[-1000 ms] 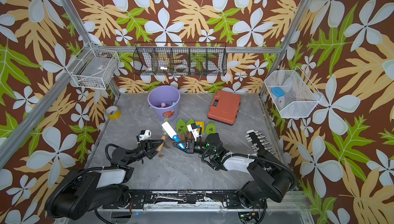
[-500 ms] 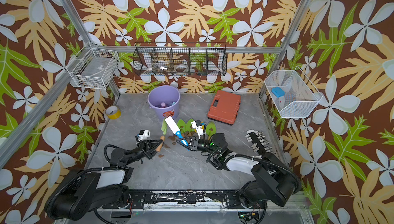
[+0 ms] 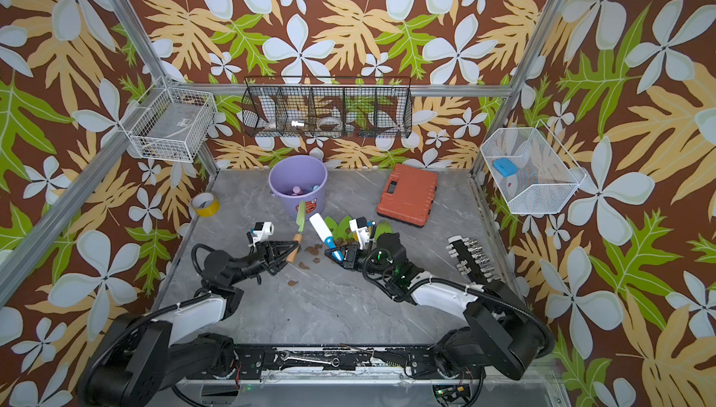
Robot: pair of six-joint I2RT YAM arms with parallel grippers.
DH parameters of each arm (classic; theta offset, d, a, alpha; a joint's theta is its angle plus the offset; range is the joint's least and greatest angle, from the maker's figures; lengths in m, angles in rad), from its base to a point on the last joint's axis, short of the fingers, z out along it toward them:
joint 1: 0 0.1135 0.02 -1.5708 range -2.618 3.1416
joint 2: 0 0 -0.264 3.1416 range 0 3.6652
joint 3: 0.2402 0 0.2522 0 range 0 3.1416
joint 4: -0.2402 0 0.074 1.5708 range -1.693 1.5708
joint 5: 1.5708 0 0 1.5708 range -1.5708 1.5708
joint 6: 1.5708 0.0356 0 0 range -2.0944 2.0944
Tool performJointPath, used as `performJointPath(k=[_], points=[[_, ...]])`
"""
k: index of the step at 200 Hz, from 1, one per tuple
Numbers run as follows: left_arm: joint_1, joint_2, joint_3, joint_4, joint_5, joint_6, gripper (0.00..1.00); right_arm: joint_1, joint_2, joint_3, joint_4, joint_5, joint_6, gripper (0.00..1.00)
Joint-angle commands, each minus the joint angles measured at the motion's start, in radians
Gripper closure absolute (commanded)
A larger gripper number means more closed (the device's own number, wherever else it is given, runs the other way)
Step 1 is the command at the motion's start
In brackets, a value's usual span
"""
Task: Brush the soil off the hand trowel and place it into the bucket
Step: Brush off the soil from the hand trowel, then place the hand trowel in the bucket.
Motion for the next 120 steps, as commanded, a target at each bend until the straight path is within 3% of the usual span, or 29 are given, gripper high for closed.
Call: performJointPath(k=[1, 35, 76, 120], points=[[-0.005, -0.061, 0.265, -0.923, -0.266, 0.592, 1.0, -0.018, -0.052, 0.008, -0.16, 0.128, -0.112, 1.0], [-0.022, 0.107, 0.65, -1.363, -0.57, 0.836, 1.0, -0.069, -0.084, -0.015, -0.135, 0.112, -0.113, 1.0], [-0.078, 0.273, 0.886, -1.467, -0.756, 0.901, 1.0, -0.102, -0.085, 0.002, -0.173, 0.074, -0.148, 1.0], [-0.08, 0.459, 1.083, -1.548, -0.854, 0.948, 1.0, -0.11, -0.085, 0.0, -0.149, 0.074, -0.156, 1.0]])
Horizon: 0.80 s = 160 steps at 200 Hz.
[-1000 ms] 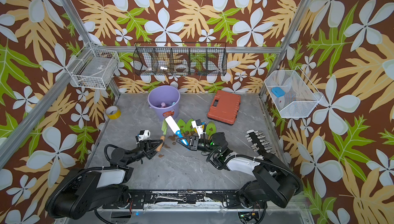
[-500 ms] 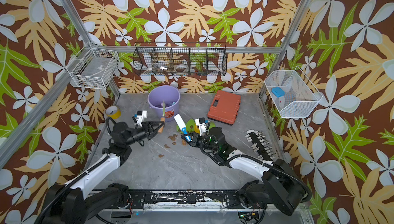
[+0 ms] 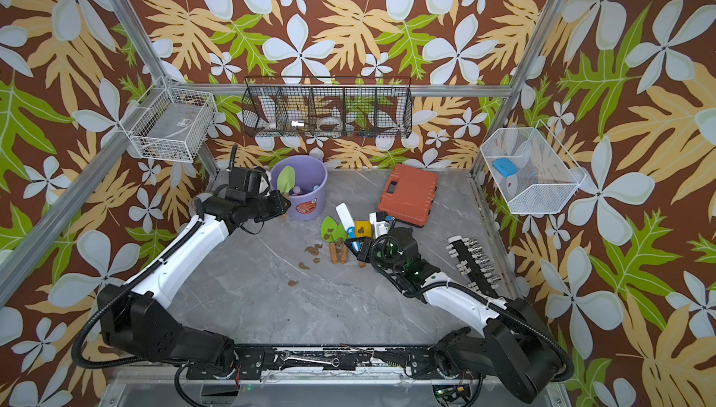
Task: Brush the soil off the hand trowel and place it into the bucket
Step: Place the hand trowel in the bucket.
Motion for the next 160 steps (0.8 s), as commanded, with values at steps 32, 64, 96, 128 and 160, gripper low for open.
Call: performJointPath(k=[32, 64, 96, 128, 160], points=[[0.0, 0.185, 0.228, -0.12, -0.16, 0.08, 1.0, -0.003, 0.029, 0.011, 0.086, -0.051, -0.002, 1.0], [0.0, 0.319, 0.407, -0.208, -0.184, 0.09, 0.89, -0.001, 0.031, 0.014, 0.078, -0.058, -0.009, 1.0], [-0.001, 0.393, 0.518, -0.255, -0.19, 0.087, 0.62, -0.001, 0.031, 0.025, 0.066, -0.062, -0.011, 1.0], [0.0, 0.394, 0.55, -0.265, -0.201, 0.086, 0.46, -0.001, 0.052, 0.072, 0.018, -0.079, -0.033, 1.0], [-0.018, 0.248, 0.431, -0.196, -0.214, 0.091, 0.46, 0.0, 0.053, 0.106, -0.027, -0.098, -0.057, 1.0]])
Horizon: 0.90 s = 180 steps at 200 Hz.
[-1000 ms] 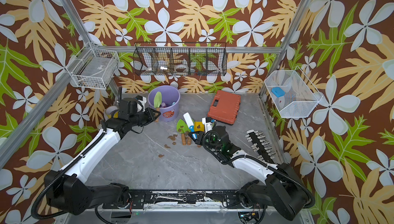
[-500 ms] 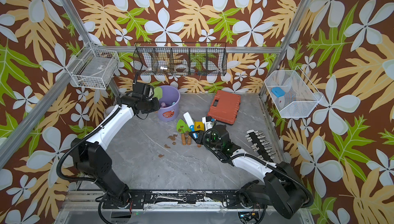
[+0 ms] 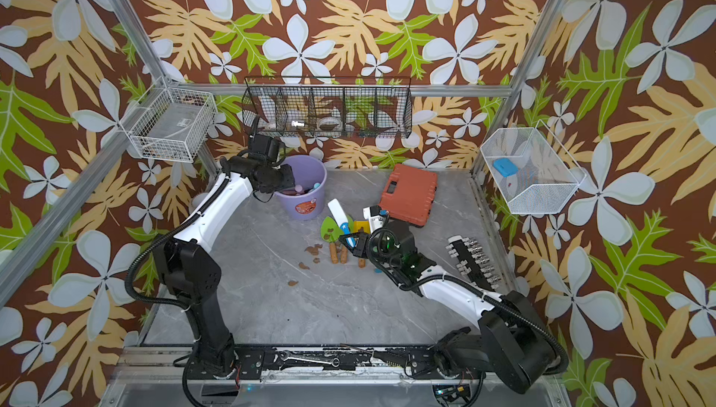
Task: Brush the soil off the hand trowel and place it into the bucket
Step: Place the hand trowel in the bucket, then adjust the brush.
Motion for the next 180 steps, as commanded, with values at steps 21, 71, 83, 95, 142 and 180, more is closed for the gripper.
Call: performJointPath(k=[21, 71, 83, 95, 142, 180], points=[[-0.039, -0.368, -0.414, 0.311, 0.065, -0.023, 0.41, 0.013, 0.029, 0.058, -0.017, -0.088, -0.017, 1.0], [-0.114, -0.972, -1.238, 1.069, 0.27, -0.26, 0.0, 0.097, 0.115, 0.108, 0.108, -0.184, 0.128, 1.0], [-0.114, -1.034, -1.329, 1.143, 0.257, -0.299, 0.0, 0.119, 0.135, 0.112, 0.131, -0.191, 0.161, 1.0], [-0.114, -1.06, -1.373, 1.169, 0.26, -0.305, 0.0, 0.144, 0.141, 0.121, 0.133, -0.177, 0.163, 1.0], [-0.114, -1.039, -1.422, 1.291, 0.376, -0.355, 0.0, 0.237, 0.18, 0.192, 0.137, -0.157, 0.16, 1.0], [-0.114, -1.02, -1.405, 1.288, 0.417, -0.374, 0.27, 0.257, 0.228, 0.197, 0.258, -0.169, 0.222, 1.0]])
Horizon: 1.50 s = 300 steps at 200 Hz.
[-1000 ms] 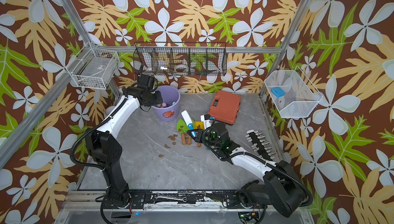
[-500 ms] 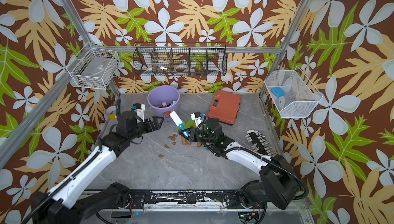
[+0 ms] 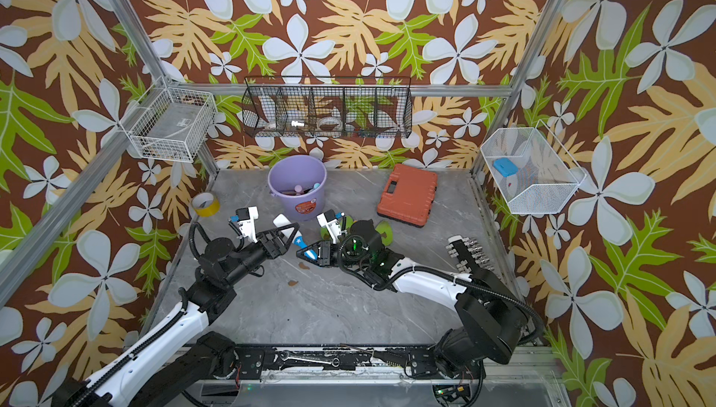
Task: Brush the soil off the hand trowel and place it into the bucket
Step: Adjust the brush.
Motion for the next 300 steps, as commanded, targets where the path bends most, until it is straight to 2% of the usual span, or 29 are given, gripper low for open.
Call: performJointPath(k=[1, 16, 48, 64, 82, 96, 110, 125, 139, 170, 186, 234, 272, 300], points=[[0.0, 0.009, 0.017, 0.057, 0.049, -0.022, 0.29, 0.007, 0.021, 0.006, 0.114, -0.008, 0.052, 1.0], [0.0, 0.014, 0.019, 0.051, 0.055, -0.032, 0.5, 0.007, 0.029, 0.005, 0.115, -0.008, 0.052, 1.0], [0.003, 0.011, 0.018, 0.043, 0.05, -0.053, 0.81, 0.006, 0.024, 0.01, 0.093, -0.007, 0.031, 1.0], [0.008, 0.005, 0.014, 0.05, 0.044, -0.079, 1.0, 0.007, 0.016, 0.012, 0.05, 0.004, 0.002, 0.91], [0.032, 0.004, -0.007, 0.096, 0.049, -0.153, 1.0, 0.006, -0.008, 0.008, -0.043, 0.054, -0.065, 0.74], [0.063, 0.016, 0.002, 0.089, 0.068, -0.23, 1.0, 0.01, -0.074, 0.007, -0.212, 0.2, -0.186, 0.61], [0.072, 0.042, 0.065, -0.022, 0.074, -0.255, 1.0, 0.022, -0.152, 0.005, -0.338, 0.371, -0.3, 0.52], [0.072, 0.085, 0.154, -0.196, 0.055, -0.256, 1.0, 0.061, -0.232, -0.014, -0.387, 0.551, -0.412, 0.41], [0.072, 0.129, 0.204, -0.279, 0.067, -0.257, 1.0, 0.103, -0.26, -0.014, -0.398, 0.639, -0.493, 0.35], [0.071, 0.201, 0.224, -0.279, 0.127, -0.299, 1.0, 0.228, -0.246, 0.018, -0.42, 0.866, -0.654, 0.36], [0.071, 0.203, 0.219, -0.259, 0.142, -0.321, 1.0, 0.26, -0.219, 0.038, -0.414, 0.937, -0.706, 0.38], [0.071, 0.185, 0.218, -0.242, 0.171, -0.342, 1.0, 0.262, -0.137, 0.078, -0.396, 0.969, -0.746, 0.46], [0.071, 0.178, 0.201, -0.225, 0.189, -0.346, 1.0, 0.262, -0.115, 0.081, -0.364, 0.953, -0.748, 0.59], [0.071, 0.181, 0.183, -0.201, 0.203, -0.358, 1.0, 0.261, -0.112, 0.083, -0.35, 0.942, -0.754, 0.62]])
